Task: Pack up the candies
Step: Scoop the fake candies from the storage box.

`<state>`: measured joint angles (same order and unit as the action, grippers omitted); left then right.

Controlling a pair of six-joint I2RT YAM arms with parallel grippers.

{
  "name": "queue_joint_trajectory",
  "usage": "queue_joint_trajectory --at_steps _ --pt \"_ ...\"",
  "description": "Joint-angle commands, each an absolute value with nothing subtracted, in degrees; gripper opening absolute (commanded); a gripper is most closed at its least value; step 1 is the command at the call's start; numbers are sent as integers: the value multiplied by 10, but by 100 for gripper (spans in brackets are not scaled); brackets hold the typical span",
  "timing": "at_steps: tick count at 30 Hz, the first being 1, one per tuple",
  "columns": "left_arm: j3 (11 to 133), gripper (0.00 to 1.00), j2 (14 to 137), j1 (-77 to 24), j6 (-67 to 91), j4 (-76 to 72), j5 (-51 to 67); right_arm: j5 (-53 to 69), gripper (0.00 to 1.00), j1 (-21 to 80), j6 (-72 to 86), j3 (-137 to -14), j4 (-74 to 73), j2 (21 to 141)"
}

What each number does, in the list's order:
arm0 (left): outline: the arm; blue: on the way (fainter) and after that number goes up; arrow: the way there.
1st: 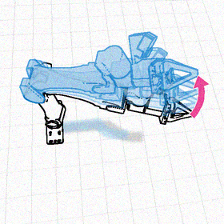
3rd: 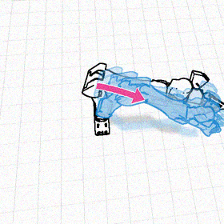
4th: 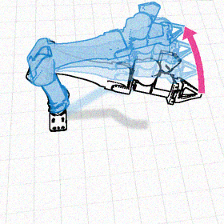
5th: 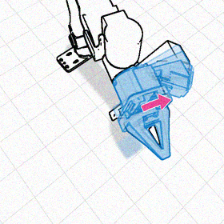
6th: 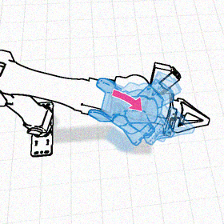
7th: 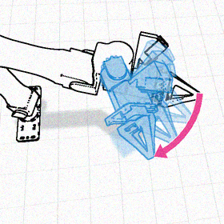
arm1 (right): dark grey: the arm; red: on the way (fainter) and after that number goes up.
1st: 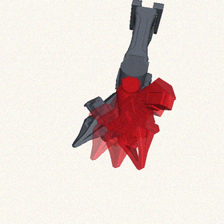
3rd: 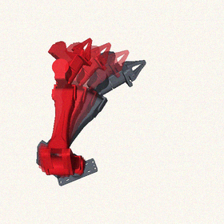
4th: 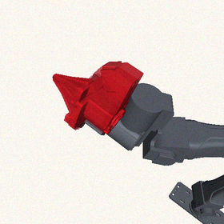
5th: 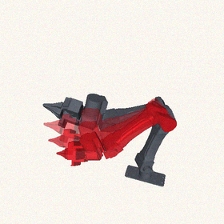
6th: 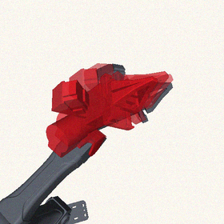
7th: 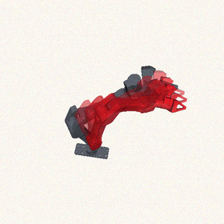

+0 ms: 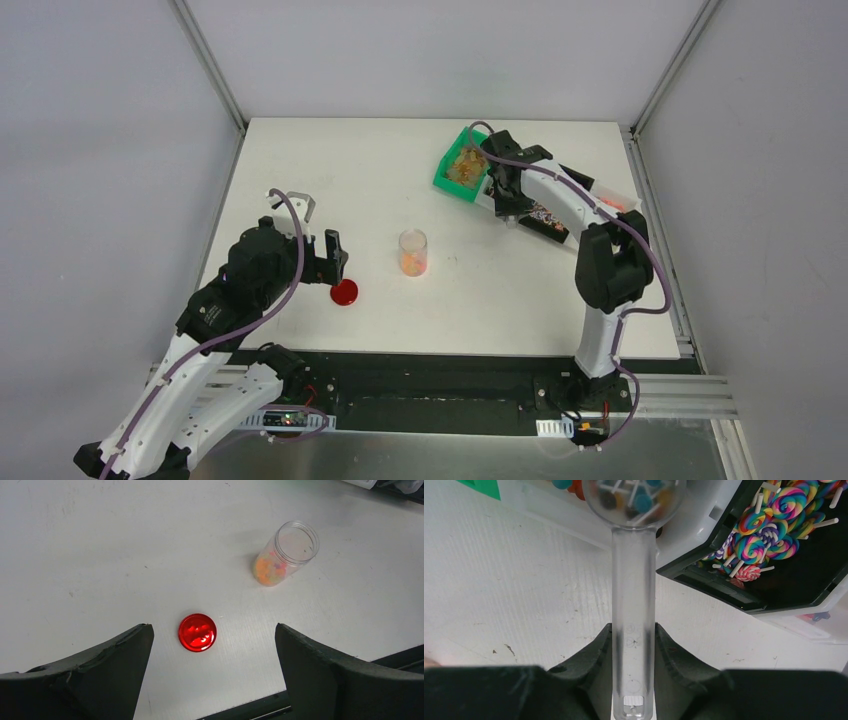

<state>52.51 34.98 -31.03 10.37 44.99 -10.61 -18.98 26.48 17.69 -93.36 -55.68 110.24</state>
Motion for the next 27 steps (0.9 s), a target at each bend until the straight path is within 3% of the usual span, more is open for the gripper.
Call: queue_joint_trajectory --at_steps 1,27 --pt "523 96 352 -306 93 431 -118 -184 0 278 189 -910 -545 1064" --pt "522 96 351 -306 93 431 -122 -250 0 304 215 -830 -487 980"
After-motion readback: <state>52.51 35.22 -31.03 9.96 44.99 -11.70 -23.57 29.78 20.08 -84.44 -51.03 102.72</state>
